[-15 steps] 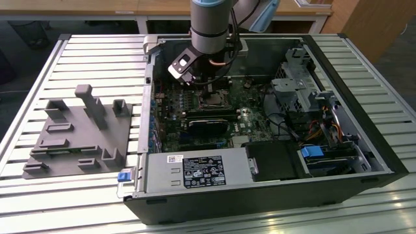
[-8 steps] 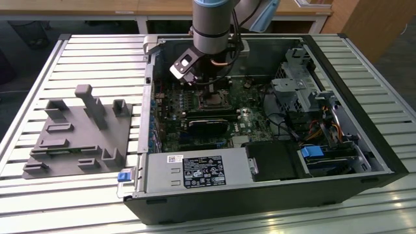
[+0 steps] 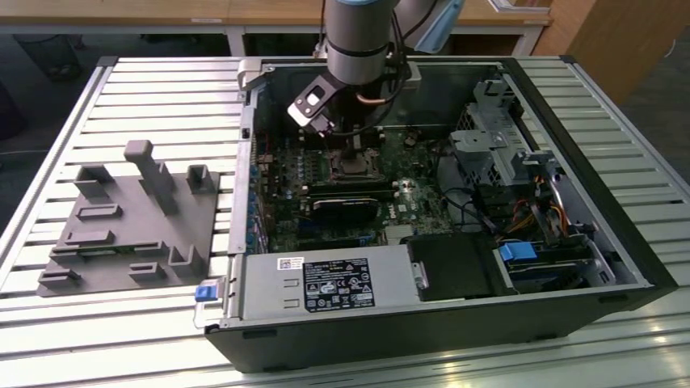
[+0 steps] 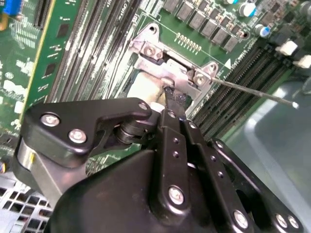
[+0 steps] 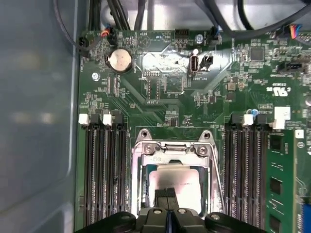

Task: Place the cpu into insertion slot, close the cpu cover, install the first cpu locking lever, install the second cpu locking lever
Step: 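Close the cpu cover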

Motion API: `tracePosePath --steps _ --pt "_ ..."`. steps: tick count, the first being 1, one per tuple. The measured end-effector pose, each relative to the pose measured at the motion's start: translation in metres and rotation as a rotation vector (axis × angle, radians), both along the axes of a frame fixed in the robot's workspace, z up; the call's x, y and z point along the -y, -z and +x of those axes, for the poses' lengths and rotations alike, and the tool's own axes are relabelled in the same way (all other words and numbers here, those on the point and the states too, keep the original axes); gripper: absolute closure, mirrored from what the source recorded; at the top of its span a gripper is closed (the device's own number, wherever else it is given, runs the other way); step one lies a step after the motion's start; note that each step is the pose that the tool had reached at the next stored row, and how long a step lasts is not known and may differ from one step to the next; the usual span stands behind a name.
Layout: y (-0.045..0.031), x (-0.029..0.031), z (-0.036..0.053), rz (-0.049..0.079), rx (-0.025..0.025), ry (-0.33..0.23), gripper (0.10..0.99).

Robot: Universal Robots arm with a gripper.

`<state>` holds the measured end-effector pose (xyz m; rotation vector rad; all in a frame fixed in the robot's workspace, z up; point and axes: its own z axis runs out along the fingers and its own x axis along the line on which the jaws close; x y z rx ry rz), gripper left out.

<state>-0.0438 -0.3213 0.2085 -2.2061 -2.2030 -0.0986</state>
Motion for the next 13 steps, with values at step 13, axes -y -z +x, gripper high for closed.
tracePosePath --steps 13 --pt "0.0064 0.0061 -0.0069 0.0 -0.0001 -0.003 0.965"
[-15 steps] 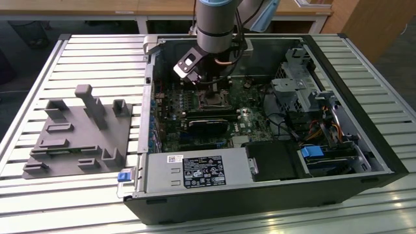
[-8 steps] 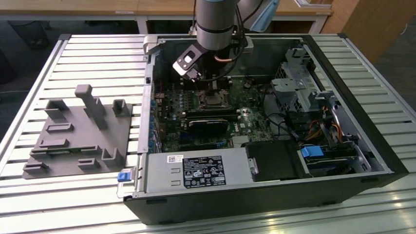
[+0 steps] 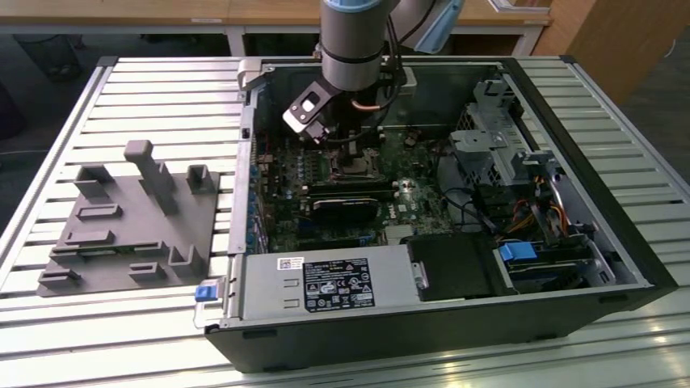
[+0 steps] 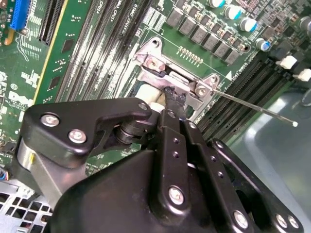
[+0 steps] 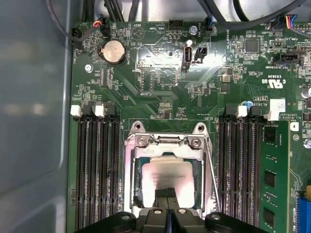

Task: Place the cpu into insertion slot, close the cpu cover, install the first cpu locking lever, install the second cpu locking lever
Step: 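Close the cpu cover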

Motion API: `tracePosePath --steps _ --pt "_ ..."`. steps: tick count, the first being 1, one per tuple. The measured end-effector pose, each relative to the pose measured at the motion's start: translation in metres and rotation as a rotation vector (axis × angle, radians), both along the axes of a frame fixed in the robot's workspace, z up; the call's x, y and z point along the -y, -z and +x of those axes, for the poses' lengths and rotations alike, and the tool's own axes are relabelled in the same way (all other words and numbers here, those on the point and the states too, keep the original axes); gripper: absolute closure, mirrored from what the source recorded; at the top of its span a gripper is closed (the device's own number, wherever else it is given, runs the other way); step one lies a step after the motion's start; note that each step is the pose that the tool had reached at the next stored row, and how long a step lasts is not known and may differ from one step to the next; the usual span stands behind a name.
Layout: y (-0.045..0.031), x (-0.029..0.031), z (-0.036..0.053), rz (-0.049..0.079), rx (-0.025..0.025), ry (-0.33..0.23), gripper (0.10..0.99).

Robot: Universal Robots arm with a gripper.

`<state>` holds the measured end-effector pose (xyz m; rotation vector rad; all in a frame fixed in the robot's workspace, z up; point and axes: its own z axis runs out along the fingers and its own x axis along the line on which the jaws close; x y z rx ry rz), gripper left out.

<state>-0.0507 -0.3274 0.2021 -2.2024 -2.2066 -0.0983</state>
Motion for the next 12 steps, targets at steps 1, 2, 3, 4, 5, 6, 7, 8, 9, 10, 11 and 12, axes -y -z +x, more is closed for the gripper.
tracePosePath --steps 1,2,3,4,5,6,7,8,9,10,11,12 --pt "0.0007 0.0001 0.0 0.0 -0.0001 0.0 0.965" --pt "0.0014 -0.0001 0.0 0.0 -0.0001 0.0 0.965" --pt "0.0019 -0.0002 0.0 0.0 -0.0002 0.0 0.965" --pt "0.0024 -0.0003 0.0001 -0.001 -0.0005 -0.001 0.965" --pt "0.0025 -0.0006 0.001 -0.001 -0.0008 -0.001 0.965" --pt "0.0027 -0.001 0.0029 -0.001 -0.0008 0.0 0.965" --pt "0.0029 -0.0013 0.0052 -0.001 -0.0004 0.0 0.965" --pt "0.003 -0.0016 0.0073 0.0 -0.0002 0.0 0.965" --pt "0.003 -0.0018 0.0085 -0.001 -0.0003 0.0 0.965" --pt "0.0027 -0.0019 0.0091 0.0 0.0001 -0.001 0.965" --pt "0.0013 -0.0022 0.0095 0.001 0.001 -0.001 0.965" --pt "-0.0019 -0.0021 0.0095 0.0 0.0004 0.0 0.965"
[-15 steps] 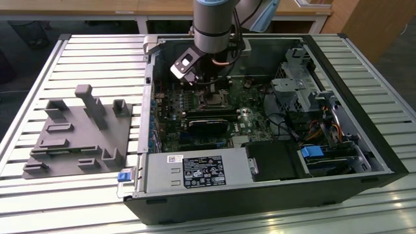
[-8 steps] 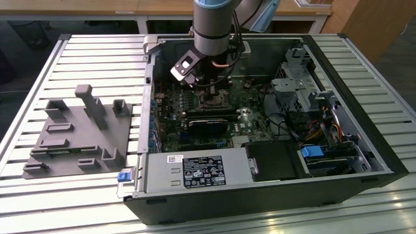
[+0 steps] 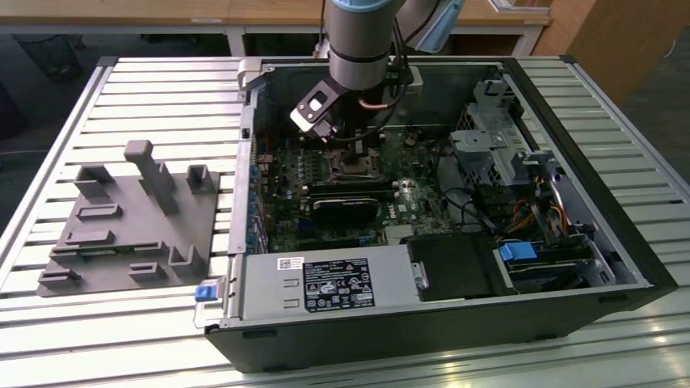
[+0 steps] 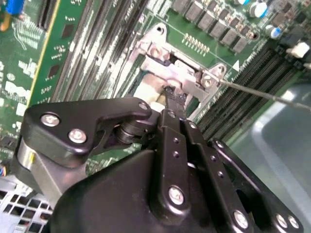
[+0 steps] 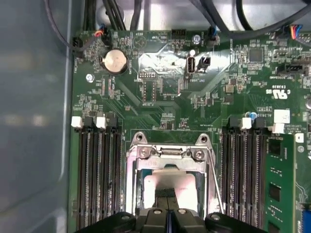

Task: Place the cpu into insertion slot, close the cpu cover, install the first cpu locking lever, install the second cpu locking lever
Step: 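Close the cpu cover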

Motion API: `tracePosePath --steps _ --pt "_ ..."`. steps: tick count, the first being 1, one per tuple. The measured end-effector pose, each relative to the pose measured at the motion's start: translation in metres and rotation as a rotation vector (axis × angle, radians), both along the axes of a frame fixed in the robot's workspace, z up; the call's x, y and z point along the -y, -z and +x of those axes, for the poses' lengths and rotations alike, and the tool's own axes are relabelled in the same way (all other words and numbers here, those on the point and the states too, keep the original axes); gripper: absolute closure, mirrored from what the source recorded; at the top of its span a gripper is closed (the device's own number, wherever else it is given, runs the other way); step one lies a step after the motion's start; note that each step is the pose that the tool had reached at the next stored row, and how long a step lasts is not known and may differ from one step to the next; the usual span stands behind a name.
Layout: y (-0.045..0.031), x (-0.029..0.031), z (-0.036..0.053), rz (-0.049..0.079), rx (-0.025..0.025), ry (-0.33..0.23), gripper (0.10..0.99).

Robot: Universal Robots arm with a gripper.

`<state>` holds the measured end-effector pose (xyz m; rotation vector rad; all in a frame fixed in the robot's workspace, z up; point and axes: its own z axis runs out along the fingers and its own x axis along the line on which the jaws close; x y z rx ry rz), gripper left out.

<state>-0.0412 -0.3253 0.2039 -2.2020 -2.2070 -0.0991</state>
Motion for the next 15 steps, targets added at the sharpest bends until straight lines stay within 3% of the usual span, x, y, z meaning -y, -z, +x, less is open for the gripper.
tracePosePath --steps 2,15 --pt "-0.0048 0.0001 0.0001 -0.001 -0.0005 0.0 0.965" --pt "-0.0049 0.0001 0.0087 -0.001 -0.001 0.0 0.965"
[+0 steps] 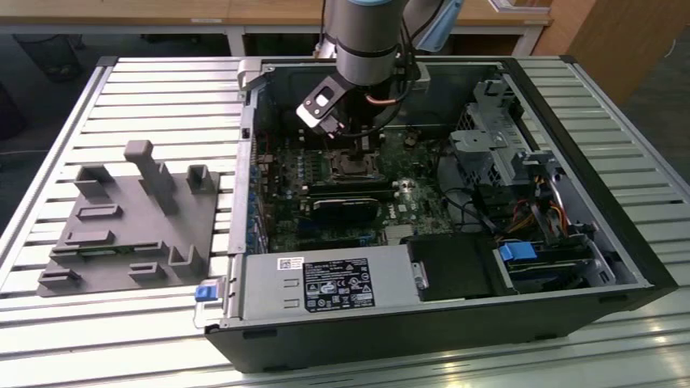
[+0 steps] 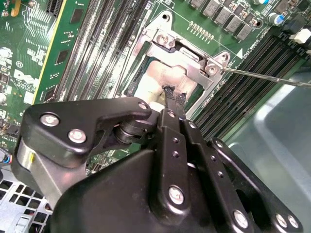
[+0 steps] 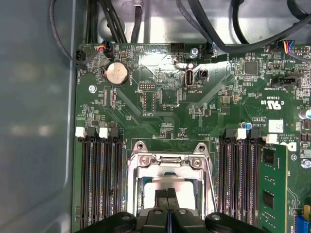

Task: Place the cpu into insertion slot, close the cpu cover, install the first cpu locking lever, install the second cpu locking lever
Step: 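Close the cpu cover, then install the first cpu locking lever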

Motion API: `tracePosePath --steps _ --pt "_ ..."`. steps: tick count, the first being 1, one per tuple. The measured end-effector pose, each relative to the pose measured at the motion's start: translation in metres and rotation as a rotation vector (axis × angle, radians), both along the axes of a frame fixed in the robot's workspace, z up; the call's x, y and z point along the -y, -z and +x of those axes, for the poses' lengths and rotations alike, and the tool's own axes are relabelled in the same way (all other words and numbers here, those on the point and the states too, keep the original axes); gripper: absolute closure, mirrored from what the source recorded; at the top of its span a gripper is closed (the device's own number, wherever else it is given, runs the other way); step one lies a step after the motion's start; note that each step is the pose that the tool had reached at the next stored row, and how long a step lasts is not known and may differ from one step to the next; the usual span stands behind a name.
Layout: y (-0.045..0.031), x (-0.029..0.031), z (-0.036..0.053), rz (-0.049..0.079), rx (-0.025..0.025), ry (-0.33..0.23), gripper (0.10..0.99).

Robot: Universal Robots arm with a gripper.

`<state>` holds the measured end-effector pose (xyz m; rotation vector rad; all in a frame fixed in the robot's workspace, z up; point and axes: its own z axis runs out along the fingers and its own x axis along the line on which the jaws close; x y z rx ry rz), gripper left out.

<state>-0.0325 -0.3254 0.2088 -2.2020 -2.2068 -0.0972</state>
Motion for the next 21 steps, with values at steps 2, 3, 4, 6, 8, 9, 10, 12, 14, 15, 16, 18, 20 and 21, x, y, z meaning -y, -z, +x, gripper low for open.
tracePosePath --steps 2,3,4,6,8,9,10,12,14,15,16,18,20,21 --pt "-0.0001 0.0 0.0001 0.0 -0.0001 0.0 0.965" --pt "-0.0001 0.0 0.0002 0.0 -0.0001 0.0 0.965" --pt "-0.0002 0.0 0.0003 0.0 0.0 0.0 0.965" --pt "-0.0008 0.0 0.0002 0.0 -0.0002 0.0 0.965" --pt "-0.0021 0.0 0.0002 0.0 0.0 0.0 0.965" --pt "-0.0027 0.0 0.0002 0.0 -0.0001 0.0 0.965" --pt "-0.0035 0.0 0.0002 0.0 -0.0001 0.0 0.965" --pt "-0.0052 0.0 0.0002 0.0 -0.0001 0.0 0.965" --pt "-0.0071 0.0 0.0002 0.0 0.0 0.0 0.965" --pt "-0.0085 0.0 0.0002 0.0 0.0 0.0 0.965" --pt "-0.0098 0.0 0.0002 0.0 0.0 0.0 0.965" --pt "-0.012 0.0 0.0002 0.001 0.0 0.0 0.965" --pt "-0.015 0.0 0.0002 0.001 0.0 0.0 0.965" --pt "-0.0168 0.0 0.0002 0.001 0.0 0.0 0.965"
